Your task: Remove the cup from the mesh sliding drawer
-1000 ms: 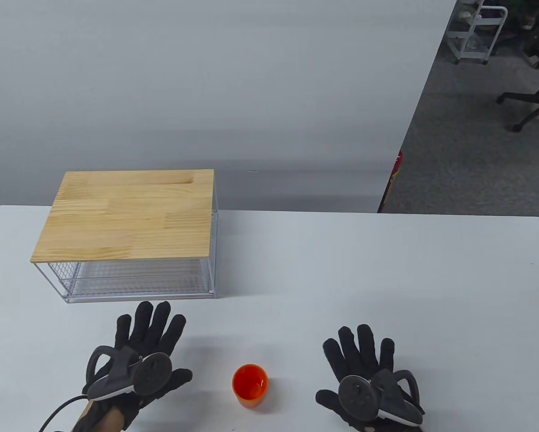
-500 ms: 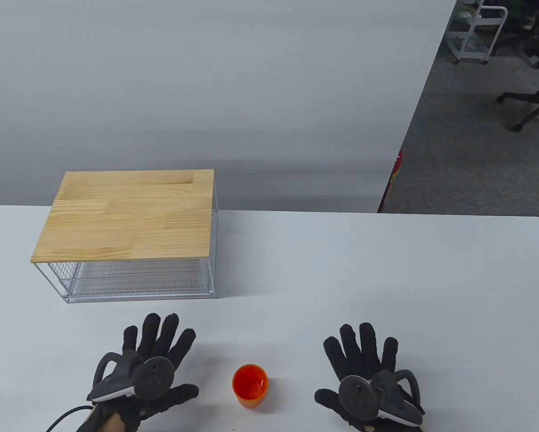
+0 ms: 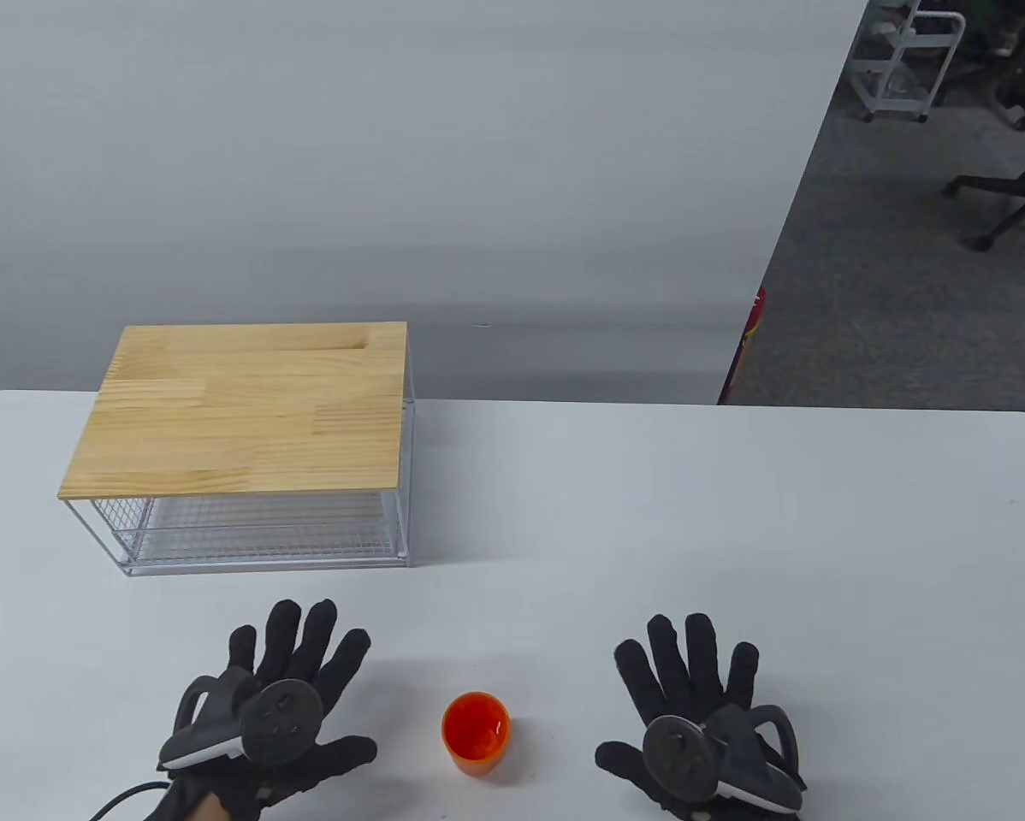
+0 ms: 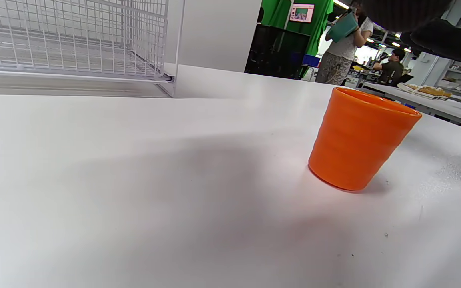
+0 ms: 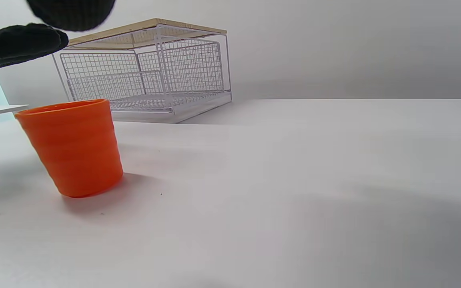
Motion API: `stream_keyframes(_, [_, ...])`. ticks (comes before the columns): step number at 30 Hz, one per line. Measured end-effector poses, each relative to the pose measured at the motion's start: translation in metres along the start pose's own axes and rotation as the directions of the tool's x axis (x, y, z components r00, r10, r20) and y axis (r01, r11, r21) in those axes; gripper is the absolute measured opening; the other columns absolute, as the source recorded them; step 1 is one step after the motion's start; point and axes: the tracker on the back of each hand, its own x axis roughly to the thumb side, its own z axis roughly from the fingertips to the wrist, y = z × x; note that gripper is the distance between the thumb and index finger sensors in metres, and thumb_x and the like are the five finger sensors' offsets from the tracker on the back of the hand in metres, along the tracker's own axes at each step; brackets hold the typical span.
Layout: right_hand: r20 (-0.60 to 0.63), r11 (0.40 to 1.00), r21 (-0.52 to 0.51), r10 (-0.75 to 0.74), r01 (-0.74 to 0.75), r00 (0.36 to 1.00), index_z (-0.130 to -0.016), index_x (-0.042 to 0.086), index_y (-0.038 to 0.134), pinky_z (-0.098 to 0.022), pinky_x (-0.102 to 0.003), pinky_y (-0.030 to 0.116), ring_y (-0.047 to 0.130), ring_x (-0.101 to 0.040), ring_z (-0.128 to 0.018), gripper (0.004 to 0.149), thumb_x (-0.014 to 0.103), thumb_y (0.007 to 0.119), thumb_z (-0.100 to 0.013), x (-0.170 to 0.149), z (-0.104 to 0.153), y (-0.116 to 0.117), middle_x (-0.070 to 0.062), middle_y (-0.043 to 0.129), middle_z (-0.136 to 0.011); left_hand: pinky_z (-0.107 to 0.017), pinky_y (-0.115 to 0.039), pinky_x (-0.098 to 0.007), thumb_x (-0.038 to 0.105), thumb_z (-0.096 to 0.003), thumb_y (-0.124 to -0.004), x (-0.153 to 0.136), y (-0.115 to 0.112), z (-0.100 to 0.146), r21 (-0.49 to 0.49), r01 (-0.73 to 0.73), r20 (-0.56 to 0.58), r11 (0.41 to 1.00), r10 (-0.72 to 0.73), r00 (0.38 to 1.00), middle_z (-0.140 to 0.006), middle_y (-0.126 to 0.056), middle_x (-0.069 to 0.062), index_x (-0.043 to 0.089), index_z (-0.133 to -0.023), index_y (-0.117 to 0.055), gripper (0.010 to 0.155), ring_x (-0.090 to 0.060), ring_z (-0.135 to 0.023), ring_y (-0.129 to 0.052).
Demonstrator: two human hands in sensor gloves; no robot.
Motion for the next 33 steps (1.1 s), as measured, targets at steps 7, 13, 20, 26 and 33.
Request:
stream_keyframes(7, [0.008,1.000,-0.001,0.003,-0.003,1.000,-0.114,0.014,0.019,-0.052,-0.086,0.004,-0.004,-0.063,-0.094,0.096,0.073,0.053,-0.047,0.0014,0.0001,0.0000,-0.032,0.008,-0.118,-0.055,-0.001,-0.085,0.079,-0.0499,-0.053,0.0000,-0.0011,-0.0006,-0.027,-0.022,0.004,0.999,0.022,1.000,-0.110,0.014,-0.025,0.020,-0.114,-0.001,0.102,-0.064,-0.095,0.011])
stream_keyframes(13, [-0.001,1.000,-0.007,-0.008,0.008,1.000,-0.114,0.014,0.019,-0.051,-0.086,0.003,-0.005,-0.063,-0.094,0.096,0.074,0.053,-0.047,-0.0016,-0.0003,-0.0001,-0.032,0.007,-0.118,-0.053,0.001,-0.083,0.079,-0.0502,-0.052,-0.0002,-0.0009,-0.0005,-0.017,-0.020,0.003,1.000,0.020,1.000,-0.110,0.015,-0.024,0.020,-0.114,0.000,0.101,-0.064,-0.092,0.014])
stream_keyframes(20, [-0.015,1.000,0.006,-0.007,0.007,1.000,-0.114,0.014,0.017,-0.051,-0.086,0.002,-0.006,-0.063,-0.094,0.097,0.074,0.052,-0.047,-0.0038,-0.0013,0.0012,-0.032,0.006,-0.118,-0.053,0.001,-0.083,0.079,-0.0501,-0.052,-0.0005,-0.0002,-0.0004,-0.012,-0.019,-0.003,1.000,0.019,1.000,-0.110,0.015,-0.024,0.020,-0.113,0.001,0.102,-0.064,-0.092,0.014])
stream_keyframes(26, [-0.030,1.000,0.009,-0.005,0.005,1.000,-0.114,0.014,0.016,-0.051,-0.086,0.002,-0.007,-0.063,-0.093,0.097,0.074,0.052,-0.047,-0.0057,-0.0017,0.0010,-0.032,0.005,-0.117,-0.052,0.001,-0.083,0.079,-0.0502,-0.052,-0.0005,-0.0013,-0.0022,-0.026,-0.017,-0.008,1.000,0.017,1.000,-0.110,0.015,-0.024,0.020,-0.113,0.001,0.101,-0.063,-0.093,0.014])
stream_keyframes(33, [-0.040,1.000,0.019,-0.005,0.006,0.999,-0.113,0.014,0.016,-0.051,-0.086,0.002,-0.007,-0.063,-0.093,0.097,0.074,0.053,-0.047,-0.0067,-0.0020,0.0011,-0.032,0.005,-0.117,-0.052,0.001,-0.083,0.078,-0.0502,-0.052,-0.0014,-0.0025,-0.0038,-0.040,-0.023,-0.011,0.999,0.023,1.000,-0.110,0.015,-0.024,0.020,-0.113,0.001,0.101,-0.063,-0.092,0.014])
